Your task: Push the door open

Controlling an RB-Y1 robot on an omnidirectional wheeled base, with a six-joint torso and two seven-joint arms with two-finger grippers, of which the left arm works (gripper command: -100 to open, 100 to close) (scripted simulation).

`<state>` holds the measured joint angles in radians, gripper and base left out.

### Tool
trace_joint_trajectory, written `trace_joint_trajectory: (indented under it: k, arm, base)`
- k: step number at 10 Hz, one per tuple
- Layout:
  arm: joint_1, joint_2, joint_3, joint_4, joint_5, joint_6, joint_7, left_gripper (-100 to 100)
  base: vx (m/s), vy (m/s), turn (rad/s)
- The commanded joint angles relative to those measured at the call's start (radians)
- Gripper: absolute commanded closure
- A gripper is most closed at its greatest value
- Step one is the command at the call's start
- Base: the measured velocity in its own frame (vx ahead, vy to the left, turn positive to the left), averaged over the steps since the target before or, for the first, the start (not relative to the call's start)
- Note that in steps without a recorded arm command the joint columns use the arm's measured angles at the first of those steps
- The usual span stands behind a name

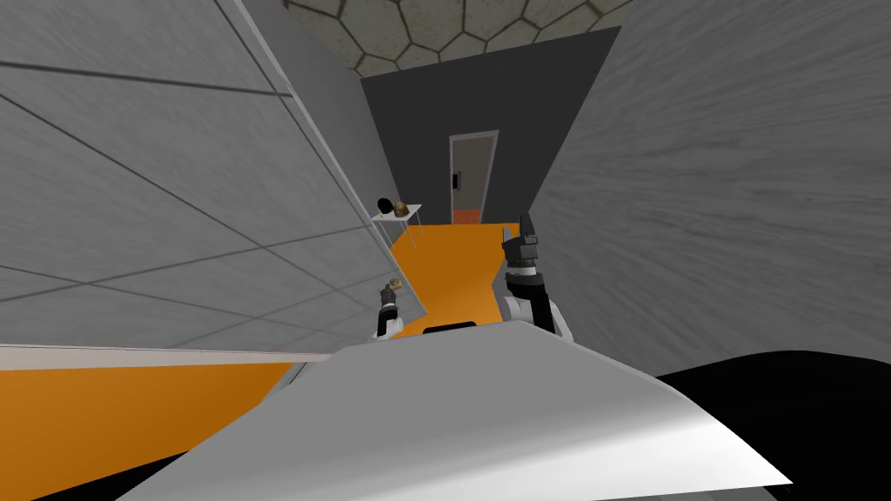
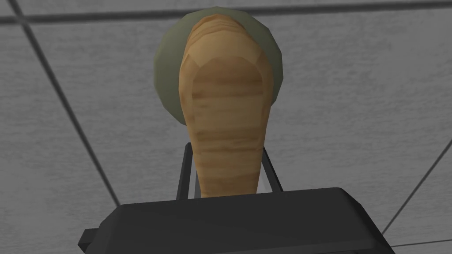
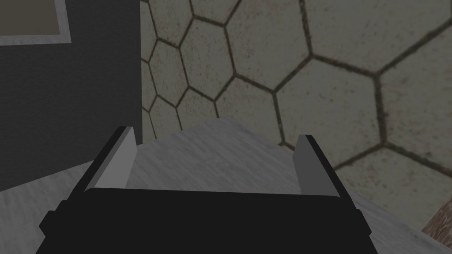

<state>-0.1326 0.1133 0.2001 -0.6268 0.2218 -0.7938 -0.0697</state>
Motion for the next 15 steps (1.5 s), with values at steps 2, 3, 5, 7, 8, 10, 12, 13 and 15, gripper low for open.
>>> trace_joint_trajectory:
  k: [2,3,5,7,8,10,12,13,15]
  arm:
    - [-0.001,0.007,0.006,0.008,0.006,-0.003,0.001,100]
    - [-0.003,0.01,0.008,0.012,0.008,-0.005,0.002,100]
    - [-0.006,0.017,0.013,0.025,0.015,-0.01,0.005,100]
    - [-0.01,0.027,0.019,0.04,0.023,-0.017,0.008,100]
    - [-0.012,0.033,0.023,0.049,0.028,-0.02,0.01,100]
    - [-0.016,0.045,0.031,0.068,0.039,-0.029,0.015,100]
    - [-0.022,0.059,0.04,0.089,0.05,-0.038,0.019,100]
    - [-0.022,0.059,0.04,0.089,0.05,-0.038,0.019,100]
    - [-0.026,0.069,0.047,0.106,0.059,-0.045,0.023,100]
  base:
    - [0.087,-0.008,0.04]
    - [0.164,-0.027,0.061]
    - [0.176,-0.018,0.058]
    - [0.216,-0.012,0.071]
    - [0.203,-0.019,0.072]
    - [0.184,-0.021,0.079]
    - [0.19,-0.024,0.095]
    - [0.132,-0.01,0.048]
    - [0.144,-0.022,0.075]
